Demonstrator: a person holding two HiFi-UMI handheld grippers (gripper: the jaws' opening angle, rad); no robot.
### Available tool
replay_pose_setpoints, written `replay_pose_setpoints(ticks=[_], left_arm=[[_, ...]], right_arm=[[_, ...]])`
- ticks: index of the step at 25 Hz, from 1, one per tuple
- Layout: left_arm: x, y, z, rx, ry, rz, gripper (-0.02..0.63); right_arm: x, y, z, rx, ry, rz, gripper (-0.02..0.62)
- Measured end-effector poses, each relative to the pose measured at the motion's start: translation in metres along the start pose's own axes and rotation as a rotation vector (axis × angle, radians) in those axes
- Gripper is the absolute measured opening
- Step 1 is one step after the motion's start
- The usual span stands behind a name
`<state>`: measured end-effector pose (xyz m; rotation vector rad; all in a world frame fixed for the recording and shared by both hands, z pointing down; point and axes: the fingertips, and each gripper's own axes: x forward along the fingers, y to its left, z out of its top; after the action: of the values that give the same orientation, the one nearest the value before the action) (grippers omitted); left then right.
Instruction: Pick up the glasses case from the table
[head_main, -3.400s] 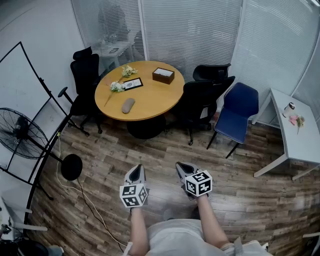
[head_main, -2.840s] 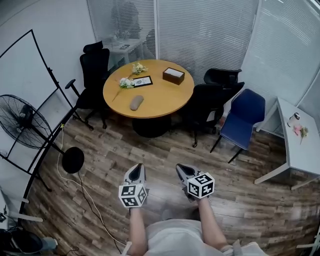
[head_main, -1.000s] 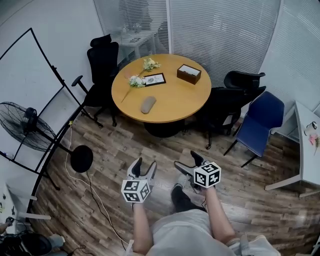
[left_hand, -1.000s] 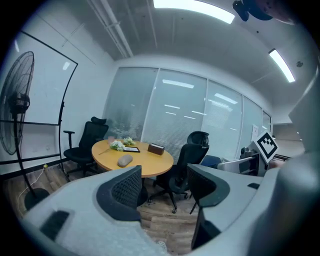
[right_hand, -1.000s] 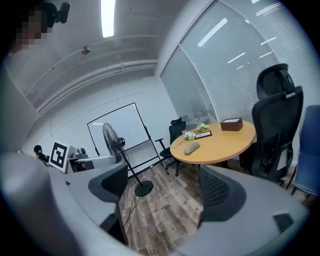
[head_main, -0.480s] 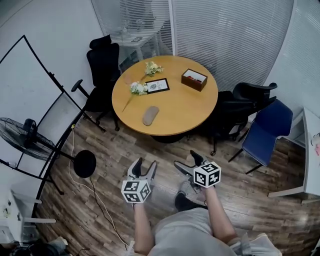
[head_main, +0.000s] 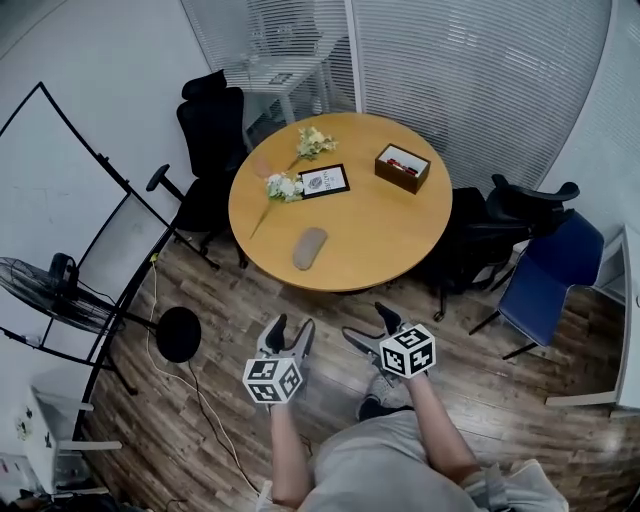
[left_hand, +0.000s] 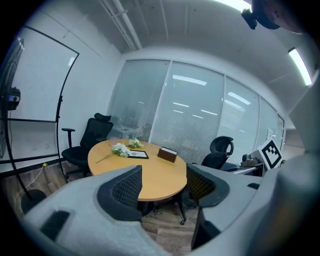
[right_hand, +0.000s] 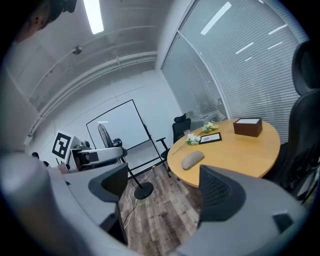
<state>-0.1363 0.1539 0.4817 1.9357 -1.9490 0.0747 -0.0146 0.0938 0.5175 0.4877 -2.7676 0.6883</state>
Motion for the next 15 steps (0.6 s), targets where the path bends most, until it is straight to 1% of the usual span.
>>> replay_pose_setpoints(ticks=[4, 7, 11, 15], left_arm=[[0.03, 0.006, 0.017, -0.009, -0.016, -0.01, 0.276], [0.053, 0.009, 0.024, 0.006, -0.008, -0.014, 0.276], [0.075, 0.012, 0.023, -0.003, 0.011, -0.024, 0.276], [0.085, 0.012, 0.016, -0.002, 0.04, -0.026, 0.275]], right_arm=[[0.018, -0.017, 0.014, -0.011, 0.001, 0.017, 0.433], [0.028, -0.034, 0.024, -0.002, -0.016, 0.014, 0.433], [0.036, -0.058, 0.025, 0.018, -0.031, -0.03, 0.434], [0.038, -0.07, 0.019, 0.052, -0.025, -0.041, 0.433]])
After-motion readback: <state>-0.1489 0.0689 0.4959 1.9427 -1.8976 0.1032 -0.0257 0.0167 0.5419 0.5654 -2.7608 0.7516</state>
